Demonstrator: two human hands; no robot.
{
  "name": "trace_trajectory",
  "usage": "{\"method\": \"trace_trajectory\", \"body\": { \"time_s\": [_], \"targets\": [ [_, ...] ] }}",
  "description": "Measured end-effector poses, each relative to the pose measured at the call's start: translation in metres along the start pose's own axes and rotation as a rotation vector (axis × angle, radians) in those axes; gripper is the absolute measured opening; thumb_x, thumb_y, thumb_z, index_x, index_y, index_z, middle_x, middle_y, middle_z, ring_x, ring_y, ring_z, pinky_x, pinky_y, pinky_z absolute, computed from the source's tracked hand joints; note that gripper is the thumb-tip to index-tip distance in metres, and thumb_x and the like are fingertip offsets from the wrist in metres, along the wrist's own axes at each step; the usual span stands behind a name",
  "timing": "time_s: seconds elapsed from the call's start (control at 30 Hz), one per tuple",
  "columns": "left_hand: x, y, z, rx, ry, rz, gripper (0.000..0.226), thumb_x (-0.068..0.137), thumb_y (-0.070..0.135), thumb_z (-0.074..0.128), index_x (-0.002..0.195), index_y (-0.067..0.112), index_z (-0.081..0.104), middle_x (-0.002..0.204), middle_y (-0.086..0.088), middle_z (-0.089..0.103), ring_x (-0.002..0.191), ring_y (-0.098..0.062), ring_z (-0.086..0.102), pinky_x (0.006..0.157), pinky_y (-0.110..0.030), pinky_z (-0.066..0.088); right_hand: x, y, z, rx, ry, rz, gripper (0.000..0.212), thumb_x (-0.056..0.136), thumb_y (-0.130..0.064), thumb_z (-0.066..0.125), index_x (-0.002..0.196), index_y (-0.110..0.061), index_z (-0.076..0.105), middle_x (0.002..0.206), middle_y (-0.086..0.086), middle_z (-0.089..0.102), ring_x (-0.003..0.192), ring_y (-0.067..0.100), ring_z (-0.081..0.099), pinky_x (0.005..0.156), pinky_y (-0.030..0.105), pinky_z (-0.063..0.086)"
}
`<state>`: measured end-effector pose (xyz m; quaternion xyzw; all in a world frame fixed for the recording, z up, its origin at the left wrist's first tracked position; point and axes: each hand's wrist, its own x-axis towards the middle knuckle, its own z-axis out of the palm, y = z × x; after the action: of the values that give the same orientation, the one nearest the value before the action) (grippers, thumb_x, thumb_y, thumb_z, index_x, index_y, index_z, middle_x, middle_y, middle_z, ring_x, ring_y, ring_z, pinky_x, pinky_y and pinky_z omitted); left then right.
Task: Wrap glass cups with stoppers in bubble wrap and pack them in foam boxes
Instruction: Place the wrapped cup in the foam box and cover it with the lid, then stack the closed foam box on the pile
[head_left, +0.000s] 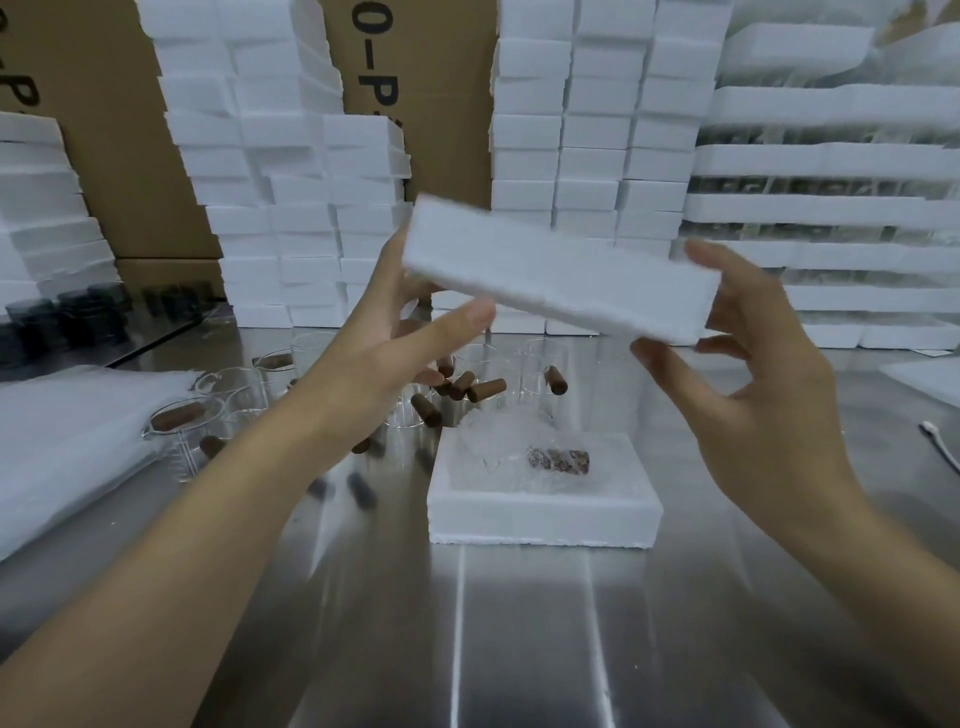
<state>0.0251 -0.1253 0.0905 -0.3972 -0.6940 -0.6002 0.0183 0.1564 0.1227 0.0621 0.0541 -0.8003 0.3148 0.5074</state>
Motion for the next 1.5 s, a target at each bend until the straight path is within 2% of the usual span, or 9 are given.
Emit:
{"method": "trace_trajectory", "body": {
  "time_s": [0.23,0.37,0.53,0.67,0.83,1.03,1.23,1.4,1.5],
  "targets": [
    [0.0,0.006,-0.003,-0.054,0.065,-0.04,0.038,0.088,0.071,0.06,0.117,0.052,0.076,0.124,0.022,0.074,0.11,0.003,0.068,0.089,-0.037,0.05,0.004,-0.006,-0.004,0.269,0.049,0.22,0.05,0.099,-0.049,0.066,0.146,-0.041,0.05,0.077,-0.002,0.076,0.072,0.009,0.071,0.081,0.028,0.059],
    [0.0,0.006,-0.005,0.001,0.055,-0.103,0.037,0.084,0.074,0.058,0.099,0.05,0.082,0.105,0.022,0.079,0.095,0.004,0.07,0.089,-0.04,0.049,0.006,-0.005,-0.002,0.301,0.019,0.344,0.039,0.09,-0.068,0.066,0.123,-0.048,0.064,0.082,0.006,0.075,0.065,0.019,0.071,0.08,0.054,0.062],
    [0.004,0.0,-0.007,-0.002,0.107,-0.162,0.034,0.079,0.076,0.06,0.095,0.052,0.079,0.093,0.025,0.075,0.088,0.001,0.07,0.088,-0.041,0.05,0.01,-0.005,-0.003,0.36,0.033,0.45,0.039,0.086,-0.067,0.068,0.112,-0.038,0.071,0.068,-0.004,0.066,0.057,0.016,0.065,0.076,0.05,0.058],
    [0.006,-0.005,-0.011,0.018,0.111,-0.216,0.037,0.068,0.07,0.069,0.1,0.053,0.075,0.071,0.017,0.065,0.062,-0.006,0.059,0.07,-0.039,0.041,0.01,-0.002,-0.002,0.346,-0.046,0.557,0.037,0.083,-0.066,0.069,0.104,-0.036,0.075,0.062,-0.013,0.06,0.051,0.014,0.061,0.079,0.056,0.059],
    [0.009,-0.008,-0.015,0.098,-0.021,-0.355,0.033,0.063,0.07,0.069,0.082,0.043,0.075,0.057,0.015,0.055,0.049,-0.008,0.055,0.059,-0.033,0.036,0.009,0.004,-0.001,0.293,-0.191,0.649,0.041,0.079,-0.065,0.066,0.102,-0.032,0.075,0.067,0.002,0.062,0.052,0.018,0.061,0.082,0.061,0.058],
    [0.007,-0.022,-0.011,0.265,-0.167,-0.492,0.025,0.07,0.066,0.062,0.073,0.041,0.066,0.062,0.014,0.063,0.056,-0.008,0.063,0.063,-0.033,0.037,0.003,0.016,-0.002,0.137,-0.326,0.646,0.028,0.086,-0.057,0.056,0.088,-0.032,0.069,0.057,-0.005,0.059,0.049,0.015,0.057,0.065,0.037,0.041],
    [0.004,-0.027,-0.01,0.351,-0.262,-0.517,0.054,0.079,0.063,0.053,0.106,0.019,0.065,0.069,0.013,0.07,0.061,-0.006,0.066,0.071,-0.036,0.041,-0.001,0.022,0.001,0.056,-0.428,0.665,0.033,0.087,-0.058,0.049,0.094,-0.031,0.066,0.056,0.0,0.057,0.048,0.014,0.054,0.064,0.034,0.04],
    [0.002,-0.03,-0.019,0.287,-0.322,-0.49,0.036,0.075,0.07,0.059,0.087,0.037,0.068,0.08,0.008,0.075,0.068,-0.009,0.07,0.071,-0.036,0.041,-0.001,0.023,0.0,0.04,-0.465,0.626,0.027,0.095,-0.052,0.05,0.096,-0.029,0.063,0.058,0.002,0.057,0.052,0.018,0.052,0.063,0.037,0.041],
    [0.005,-0.036,-0.022,0.269,-0.329,-0.502,0.048,0.072,0.07,0.063,0.098,0.03,0.067,0.084,0.004,0.075,0.068,-0.011,0.071,0.066,-0.034,0.041,-0.002,0.023,-0.001,0.029,-0.466,0.597,0.024,0.101,-0.052,0.052,0.096,-0.029,0.061,0.058,0.0,0.057,0.051,0.016,0.052,0.06,0.036,0.041]
  ]
}}
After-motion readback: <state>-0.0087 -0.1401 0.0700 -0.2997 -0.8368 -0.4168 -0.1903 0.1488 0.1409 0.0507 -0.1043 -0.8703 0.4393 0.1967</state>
